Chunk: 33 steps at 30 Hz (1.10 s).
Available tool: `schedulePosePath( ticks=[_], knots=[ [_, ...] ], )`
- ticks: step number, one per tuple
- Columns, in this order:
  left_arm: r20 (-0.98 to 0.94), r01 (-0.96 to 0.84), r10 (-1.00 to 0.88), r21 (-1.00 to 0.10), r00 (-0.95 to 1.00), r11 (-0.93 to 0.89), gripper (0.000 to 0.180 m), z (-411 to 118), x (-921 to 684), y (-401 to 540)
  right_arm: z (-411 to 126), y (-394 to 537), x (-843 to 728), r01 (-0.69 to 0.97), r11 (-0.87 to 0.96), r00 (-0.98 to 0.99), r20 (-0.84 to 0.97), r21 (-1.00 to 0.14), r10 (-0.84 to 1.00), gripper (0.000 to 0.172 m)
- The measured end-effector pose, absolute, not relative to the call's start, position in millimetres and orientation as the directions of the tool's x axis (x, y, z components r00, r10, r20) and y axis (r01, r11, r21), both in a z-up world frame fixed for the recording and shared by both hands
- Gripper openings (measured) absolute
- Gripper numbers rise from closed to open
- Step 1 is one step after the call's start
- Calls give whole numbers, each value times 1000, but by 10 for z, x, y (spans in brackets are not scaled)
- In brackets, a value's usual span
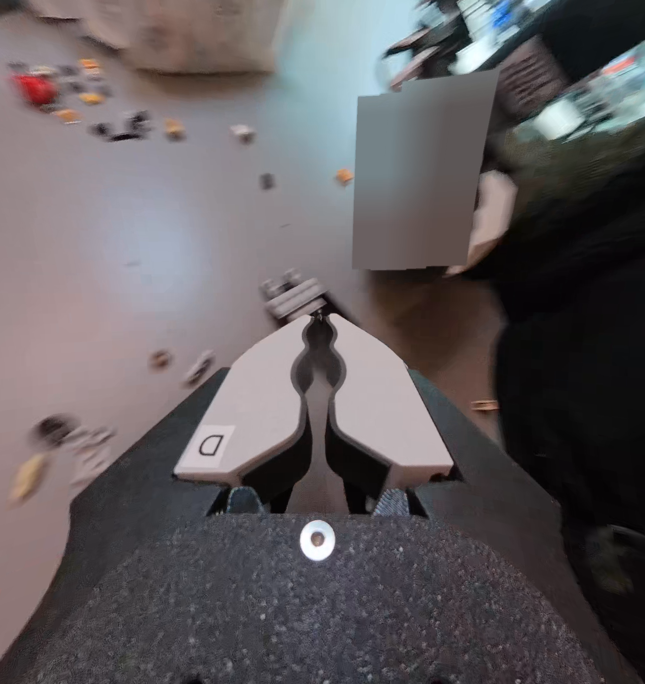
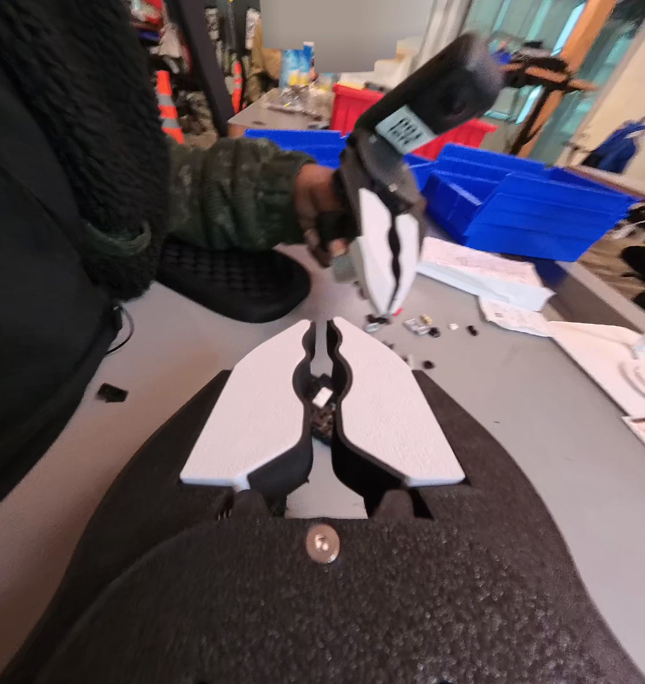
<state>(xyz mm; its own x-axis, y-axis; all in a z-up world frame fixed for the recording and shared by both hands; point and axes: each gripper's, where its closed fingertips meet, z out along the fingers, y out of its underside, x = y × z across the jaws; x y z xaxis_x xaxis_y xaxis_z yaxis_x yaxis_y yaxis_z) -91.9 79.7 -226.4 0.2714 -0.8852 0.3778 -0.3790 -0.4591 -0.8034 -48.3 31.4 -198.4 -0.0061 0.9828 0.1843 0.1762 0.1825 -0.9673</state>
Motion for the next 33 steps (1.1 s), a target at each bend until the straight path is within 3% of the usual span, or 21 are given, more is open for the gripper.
schedulePosePath(
  ticks=[4, 7, 11, 15, 18, 22, 29, 31, 33],
  knots=[
    [84, -518, -815, -734, 573, -440, 2, -2535, -1489, 1241, -2404, -229, -483, 396, 158, -334, 18, -905, 942, 15],
    [4, -508, -729, -714, 685, -481, 2, -2590, -1760, 1434, -2674, -652, -429, 518, 214, -492, -84, -828, 867, 24],
    [-57, -497, -660, -708, 749, -502, 35, -2599, -1912, 1558, -2784, -940, -455, 530, 305, -580, -76, -791, 811, 27],
    [-66, -491, -676, -739, 734, -461, 47, -2518, -1866, 1555, -2921, -979, -516, 536, 389, -594, -7, -749, 804, 21],
    [-77, -499, -682, -741, 727, -450, 50, -2507, -1876, 1551, -2897, -989, -533, 514, 403, -603, 15, -757, 798, 3],
    [-77, -518, -688, -720, 722, -463, 52, -2554, -1902, 1531, -2777, -838, -558, 493, 338, -546, 17, -801, 838, 3],
    [4, -615, -746, -564, 665, -551, 53, -2856, -1957, 1288, -2571, -435, -598, 451, 225, -372, 47, -864, 927, 3],
    [65, -624, -741, -494, 669, -606, 61, -2985, -2004, 1201, -2576, -418, -594, 453, 219, -365, 44, -864, 930, 3],
    [75, -598, -727, -514, 683, -615, 64, -2958, -2009, 1234, -2598, -410, -596, 464, 216, -362, 39, -859, 931, 3]
  ],
)
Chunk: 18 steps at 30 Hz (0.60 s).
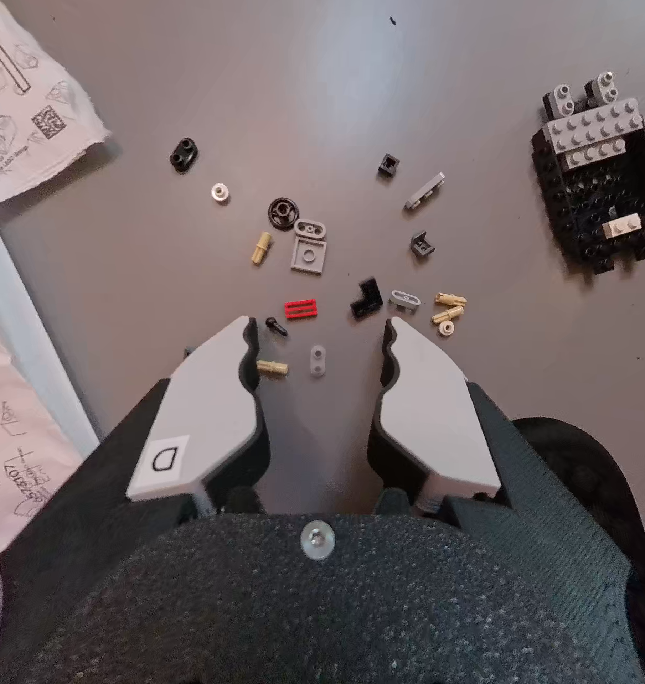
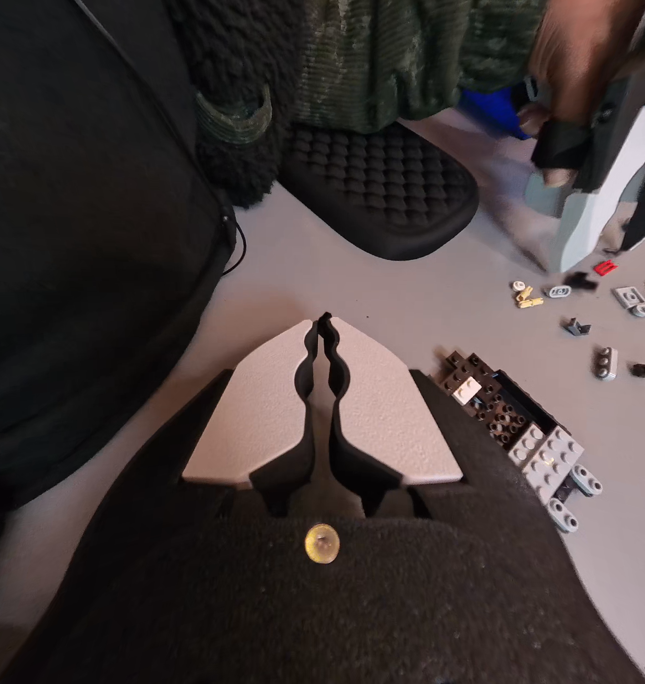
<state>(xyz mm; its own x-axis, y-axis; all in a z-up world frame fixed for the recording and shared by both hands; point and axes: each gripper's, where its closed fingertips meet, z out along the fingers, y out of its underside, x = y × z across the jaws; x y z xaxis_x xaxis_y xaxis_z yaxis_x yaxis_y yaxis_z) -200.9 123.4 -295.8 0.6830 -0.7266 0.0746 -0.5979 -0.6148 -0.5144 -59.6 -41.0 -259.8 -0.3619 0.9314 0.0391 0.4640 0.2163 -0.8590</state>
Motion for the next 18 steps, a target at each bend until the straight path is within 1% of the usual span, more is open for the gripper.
schedulePosePath(
  ticks=[2, 5, 7, 9, 11, 12, 14, 15, 18],
  knots=[
    [54, -588, -719, -535, 693, -606, 66, -2911, -2028, 1280, -2611, -402, -595, 469, 219, -359, 41, -856, 932, 3],
    [36, -569, -743, -618, 669, -542, 66, -2741, -1949, 1321, -2543, -297, -619, 445, 207, -304, 71, -871, 950, 3],
    [32, -547, -786, -701, 618, -458, 62, -2560, -1814, 1306, -2419, -113, -638, 400, 180, -205, 104, -899, 973, 3],
    [30, -519, -863, -789, 504, -330, 48, -2339, -1583, 1178, -2266, 126, -630, 344, 108, -69, 89, -933, 994, 3],
    [-56, -454, -922, -880, 382, -135, 39, -2060, -1292, 1015, -2108, 335, -595, 257, -12, 48, 1, -966, 999, 2],
    [-108, -422, -941, -906, 321, -40, 34, -1946, -1139, 899, -2032, 414, -573, 200, -82, 86, -66, -976, 994, 3],
    [-210, -391, -945, -915, 250, 100, 23, -1834, -885, 713, -1920, 541, -520, 96, -201, 130, -188, -975, 974, 3],
    [-247, -394, -938, -909, 243, 137, 21, -1823, -786, 667, -1884, 584, -498, 55, -246, 138, -237, -968, 962, 3],
    [-328, -418, -913, -885, 244, 206, 26, -1833, -565, 607, -1795, 613, -478, -42, -392, 90, -394, -919, 915, 2]
  ],
)
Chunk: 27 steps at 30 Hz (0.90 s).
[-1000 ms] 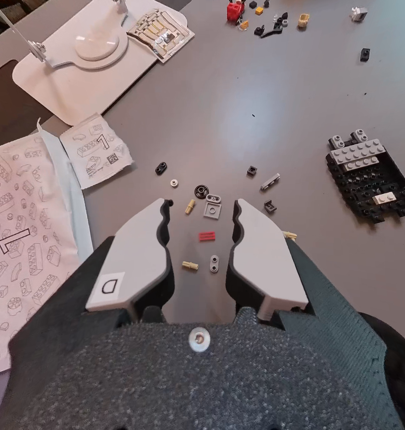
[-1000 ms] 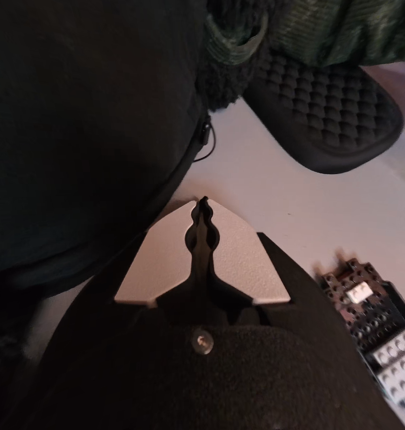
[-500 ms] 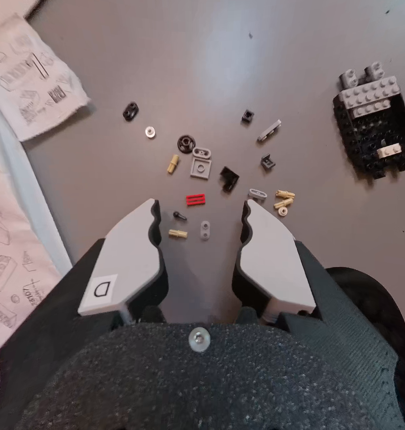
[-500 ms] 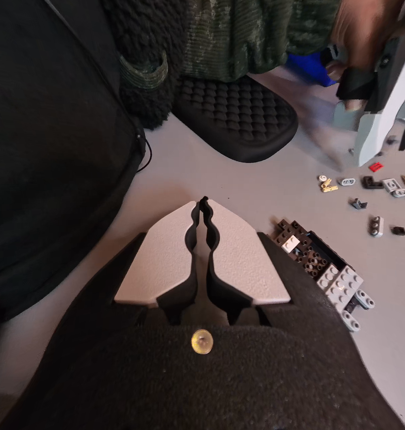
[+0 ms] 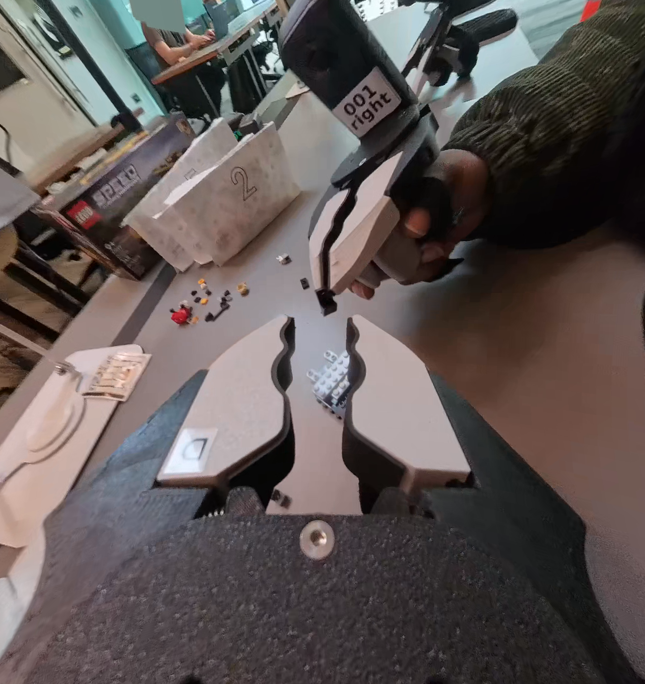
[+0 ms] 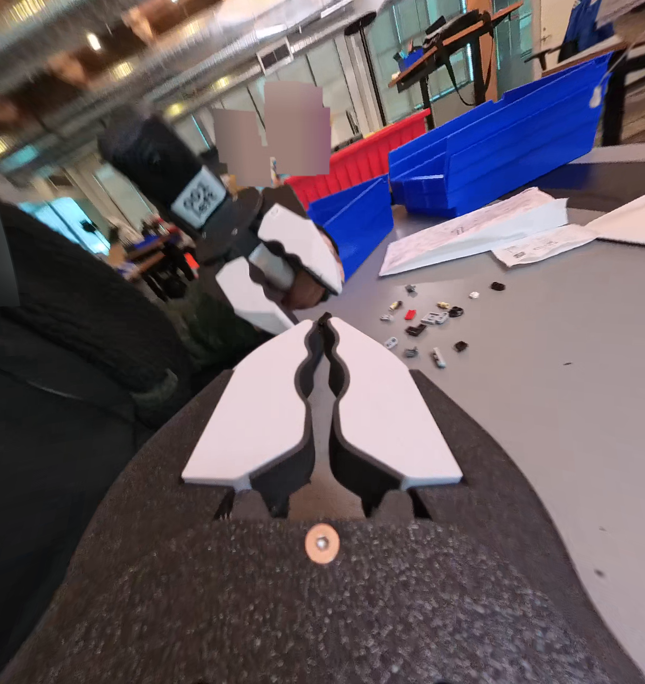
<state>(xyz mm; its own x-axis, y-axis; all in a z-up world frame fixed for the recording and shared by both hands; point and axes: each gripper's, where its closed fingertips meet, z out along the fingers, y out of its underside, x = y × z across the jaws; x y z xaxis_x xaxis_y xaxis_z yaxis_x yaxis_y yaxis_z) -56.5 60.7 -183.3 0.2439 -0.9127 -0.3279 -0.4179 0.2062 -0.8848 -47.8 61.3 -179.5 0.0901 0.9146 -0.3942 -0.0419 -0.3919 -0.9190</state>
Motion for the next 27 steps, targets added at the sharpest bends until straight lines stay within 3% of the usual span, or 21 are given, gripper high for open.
schedulePosePath(
  ticks=[5, 11, 13, 15, 18, 22, 27],
  knots=[
    [-426, -462, -860, -845, 281, 268, 16, -1823, -439, 638, -1728, 598, -500, -116, -551, -3, -554, -827, 832, 2],
    [-411, -475, -861, -847, 299, 239, 8, -1767, -537, 657, -1714, 608, -489, -118, -563, -21, -564, -818, 825, 4],
    [-441, -533, -827, -819, 348, 213, 8, -1712, -767, 791, -1743, 673, -441, -93, -541, 11, -544, -836, 839, 12],
    [-495, -636, -730, -764, 471, 108, 8, -1617, -1245, 1047, -1837, 759, -365, -7, -447, 99, -445, -895, 890, 12],
    [-510, -691, -527, -686, 680, -228, 8, -1558, -2250, 1282, -2064, 862, -260, 209, -233, 217, -187, -950, 958, 12],
    [-416, -476, -246, -652, 876, -590, 9, -1658, -3373, 1162, -2402, 737, -288, 450, -105, 160, -35, -887, 986, 15],
    [-291, -231, -50, -632, 956, -740, 12, -1815, -3971, 957, -2582, 503, -460, 526, -102, 86, -66, -844, 994, 16]
  ],
)
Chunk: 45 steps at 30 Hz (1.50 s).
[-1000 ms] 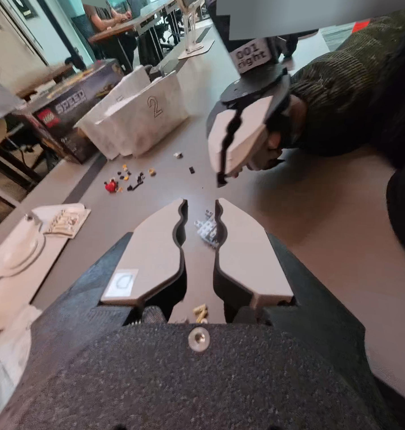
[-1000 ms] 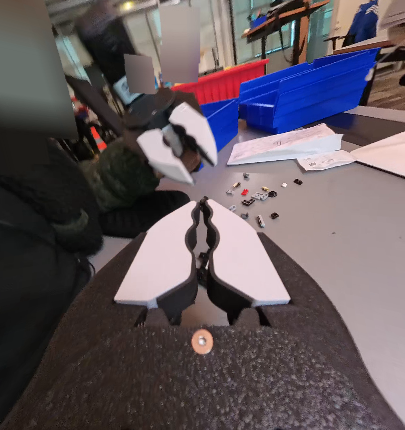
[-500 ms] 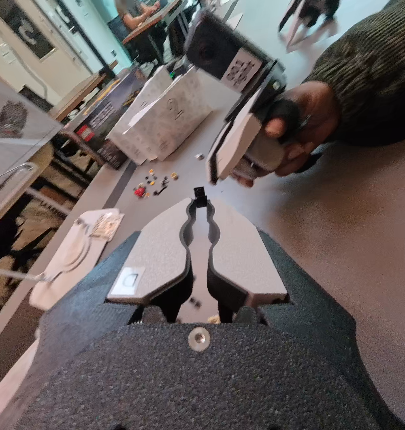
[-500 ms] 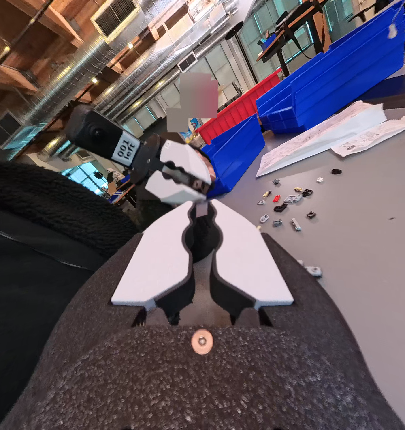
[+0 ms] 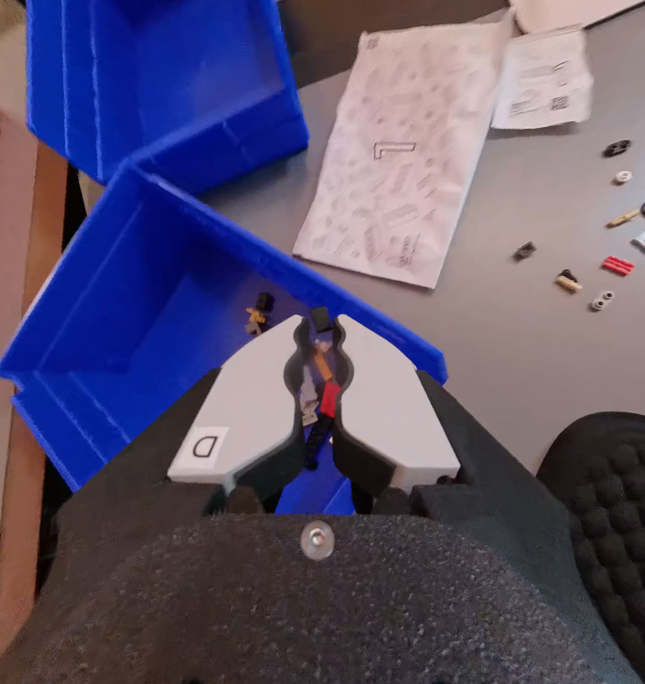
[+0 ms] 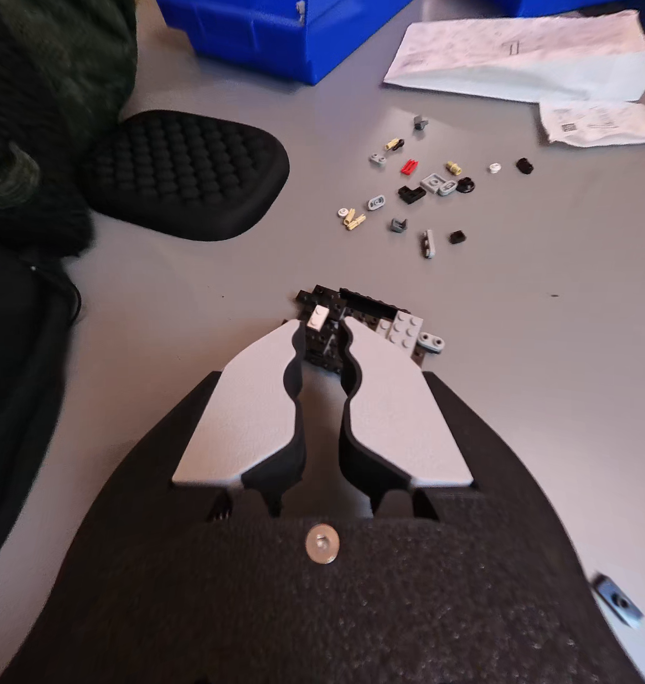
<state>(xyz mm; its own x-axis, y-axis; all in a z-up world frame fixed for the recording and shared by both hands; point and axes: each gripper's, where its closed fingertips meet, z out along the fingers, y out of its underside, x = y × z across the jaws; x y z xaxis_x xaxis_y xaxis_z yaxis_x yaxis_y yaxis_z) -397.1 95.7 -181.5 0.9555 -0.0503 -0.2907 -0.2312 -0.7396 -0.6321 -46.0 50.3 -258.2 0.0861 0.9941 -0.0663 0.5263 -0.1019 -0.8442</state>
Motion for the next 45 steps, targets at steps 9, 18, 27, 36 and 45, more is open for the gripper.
schedulePosePath(
  ticks=[9, 18, 27, 36, 45],
  knots=[
    [-351, -253, -19, -634, 936, -731, 43, -1778, -4055, 994, -2851, 462, -679, 664, -234, 197, -136, -710, 971, 17],
    [-206, -461, -645, -850, 736, -254, 37, -1474, -2279, 1085, -2891, 463, -619, 695, -264, 164, -210, -669, 964, 8],
    [30, -637, -965, -746, 262, -196, 51, -2548, -979, 637, -2901, 475, -460, 676, -252, 92, -259, -692, 961, 7],
    [514, -458, -857, -753, 38, -472, 68, -2464, -502, 309, -2374, 421, -475, 435, 106, -65, 87, -894, 994, 6],
    [739, -315, -673, -645, -25, -697, 16, -2210, -433, 333, -2280, 348, -504, 424, 329, -110, 312, -844, 944, 6]
  ],
)
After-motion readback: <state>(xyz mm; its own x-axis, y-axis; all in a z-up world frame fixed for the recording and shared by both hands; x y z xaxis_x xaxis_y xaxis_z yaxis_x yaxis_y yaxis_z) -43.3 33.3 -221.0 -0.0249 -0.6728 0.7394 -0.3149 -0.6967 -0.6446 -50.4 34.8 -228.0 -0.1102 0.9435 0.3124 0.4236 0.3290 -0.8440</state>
